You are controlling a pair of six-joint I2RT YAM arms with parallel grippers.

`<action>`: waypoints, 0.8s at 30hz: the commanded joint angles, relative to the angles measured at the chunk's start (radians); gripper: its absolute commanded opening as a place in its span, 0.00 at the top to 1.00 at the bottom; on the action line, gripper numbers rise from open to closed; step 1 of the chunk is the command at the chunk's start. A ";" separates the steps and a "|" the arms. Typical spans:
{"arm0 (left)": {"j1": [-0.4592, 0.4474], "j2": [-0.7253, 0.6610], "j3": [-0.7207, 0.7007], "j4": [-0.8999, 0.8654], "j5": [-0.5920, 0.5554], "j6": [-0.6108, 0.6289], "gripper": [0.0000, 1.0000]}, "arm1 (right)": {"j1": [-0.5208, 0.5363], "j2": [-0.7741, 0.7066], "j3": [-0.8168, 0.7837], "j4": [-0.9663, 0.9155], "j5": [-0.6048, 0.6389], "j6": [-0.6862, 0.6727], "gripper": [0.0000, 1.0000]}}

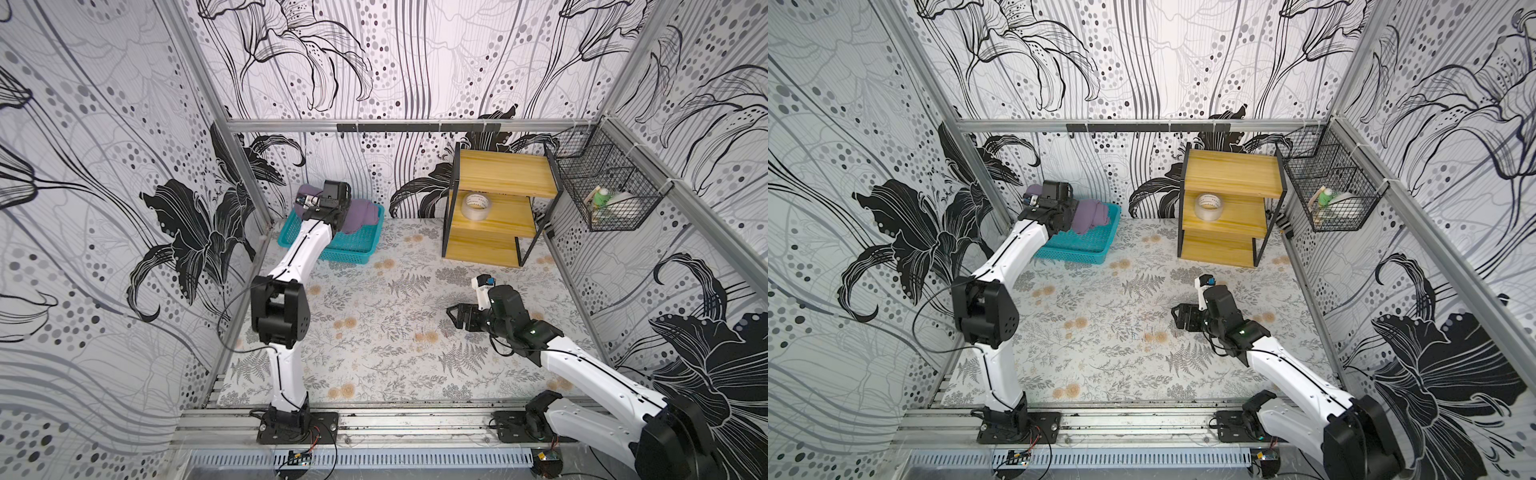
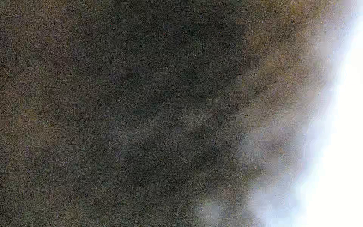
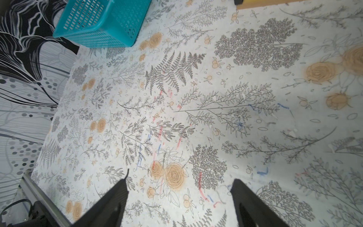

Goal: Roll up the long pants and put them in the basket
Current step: Place the long pant in the bin.

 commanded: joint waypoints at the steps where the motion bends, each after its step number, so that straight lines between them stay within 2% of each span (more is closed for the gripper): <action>1: 0.011 0.126 0.144 0.196 0.107 0.049 0.51 | -0.002 0.029 0.032 0.037 0.038 -0.018 0.14; 5: 0.042 0.262 0.191 0.240 0.144 0.012 0.52 | -0.002 0.071 0.041 0.022 0.073 -0.012 0.15; 9: 0.053 0.316 0.133 0.240 0.158 -0.031 0.50 | -0.003 0.088 0.042 0.028 0.098 0.004 0.15; 14: 0.071 0.390 0.166 0.171 0.179 -0.053 0.41 | -0.002 0.087 0.039 0.030 0.129 0.039 0.14; 20: 0.094 0.386 0.148 0.107 0.138 -0.080 0.40 | -0.003 0.059 0.011 0.032 0.159 0.061 0.13; 24: 0.111 0.354 0.095 0.162 0.129 -0.055 0.41 | -0.003 0.060 0.015 0.023 0.149 0.060 0.12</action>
